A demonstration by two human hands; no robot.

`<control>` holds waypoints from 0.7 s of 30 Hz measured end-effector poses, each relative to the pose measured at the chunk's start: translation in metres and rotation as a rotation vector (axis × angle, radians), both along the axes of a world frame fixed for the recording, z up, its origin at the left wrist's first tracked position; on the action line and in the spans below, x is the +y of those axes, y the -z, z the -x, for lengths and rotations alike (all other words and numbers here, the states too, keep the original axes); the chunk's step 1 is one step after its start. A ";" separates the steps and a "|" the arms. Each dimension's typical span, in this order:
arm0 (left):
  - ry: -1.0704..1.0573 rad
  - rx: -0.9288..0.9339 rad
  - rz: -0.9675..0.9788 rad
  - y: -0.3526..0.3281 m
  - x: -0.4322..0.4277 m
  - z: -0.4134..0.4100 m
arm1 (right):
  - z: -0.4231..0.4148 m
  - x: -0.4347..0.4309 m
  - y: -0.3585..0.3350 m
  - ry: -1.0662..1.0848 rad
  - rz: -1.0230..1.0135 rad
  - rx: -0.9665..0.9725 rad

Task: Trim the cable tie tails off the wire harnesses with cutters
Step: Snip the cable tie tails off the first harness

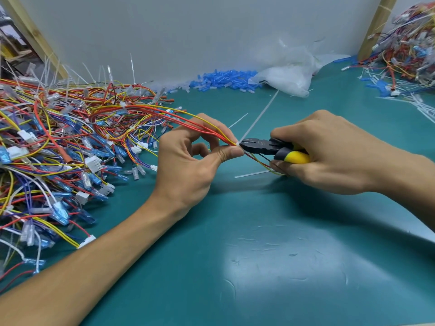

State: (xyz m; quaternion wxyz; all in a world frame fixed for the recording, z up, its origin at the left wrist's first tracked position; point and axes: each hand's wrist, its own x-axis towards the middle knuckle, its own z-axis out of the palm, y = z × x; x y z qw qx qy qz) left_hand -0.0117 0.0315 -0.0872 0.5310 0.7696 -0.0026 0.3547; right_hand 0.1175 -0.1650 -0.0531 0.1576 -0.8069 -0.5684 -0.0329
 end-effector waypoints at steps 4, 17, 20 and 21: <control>0.010 0.002 -0.013 0.001 0.000 -0.001 | 0.000 0.000 -0.002 0.013 0.013 -0.014; 0.008 0.006 -0.039 0.001 0.000 0.000 | 0.002 -0.001 -0.003 0.002 0.068 0.147; 0.013 0.009 -0.037 0.001 0.000 -0.001 | 0.004 -0.001 -0.004 -0.006 0.061 0.166; 0.010 0.005 -0.037 0.001 0.000 0.000 | 0.004 -0.001 -0.004 -0.008 0.059 0.168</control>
